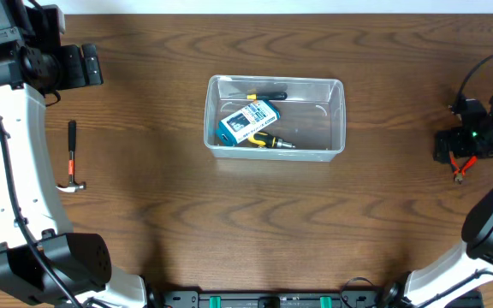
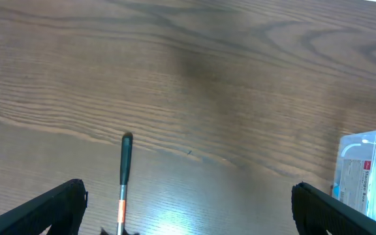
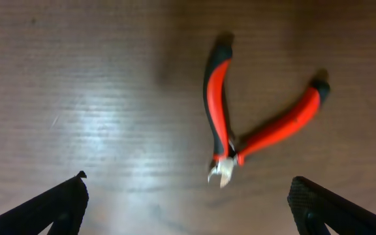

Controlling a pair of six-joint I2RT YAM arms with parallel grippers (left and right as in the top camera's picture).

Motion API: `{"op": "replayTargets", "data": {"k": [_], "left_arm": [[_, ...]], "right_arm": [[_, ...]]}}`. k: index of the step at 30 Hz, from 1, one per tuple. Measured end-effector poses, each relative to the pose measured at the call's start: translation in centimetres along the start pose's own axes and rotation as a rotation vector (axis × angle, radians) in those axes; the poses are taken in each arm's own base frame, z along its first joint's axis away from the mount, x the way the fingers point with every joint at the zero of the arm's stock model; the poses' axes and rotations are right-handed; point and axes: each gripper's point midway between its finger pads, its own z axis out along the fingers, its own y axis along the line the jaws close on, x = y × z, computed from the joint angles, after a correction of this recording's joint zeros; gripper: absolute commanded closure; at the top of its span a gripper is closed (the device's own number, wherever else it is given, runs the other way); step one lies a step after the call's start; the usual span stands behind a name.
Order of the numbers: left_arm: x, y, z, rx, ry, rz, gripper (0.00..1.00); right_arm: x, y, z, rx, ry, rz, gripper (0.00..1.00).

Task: Pack container

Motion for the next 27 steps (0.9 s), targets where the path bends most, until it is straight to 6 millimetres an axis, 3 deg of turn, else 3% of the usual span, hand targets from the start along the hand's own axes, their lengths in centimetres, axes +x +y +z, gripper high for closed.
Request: {"op": "replayTargets", "data": {"k": [15,19,23,27], "left_arm": [[0.0,0.0,0.0,0.0,0.0,0.0,0.02],[0.0,0.0,0.0,0.0,0.0,0.0,0.02],[0.0,0.0,0.0,0.0,0.0,0.0,0.02],[0.0,0.0,0.0,0.0,0.0,0.0,0.02]], "right_arm": [[0.4,0.5,6.1,-0.073,0.103,0.007,0.04],[0.4,0.5,6.2,-0.071,0.104,0.012,0.09],[0.3,0.4,6.2,-0.066,0.102,0.024,0.28],[0.3,0.4,6.3,-0.063,0.101,0.04,0.37]]}}
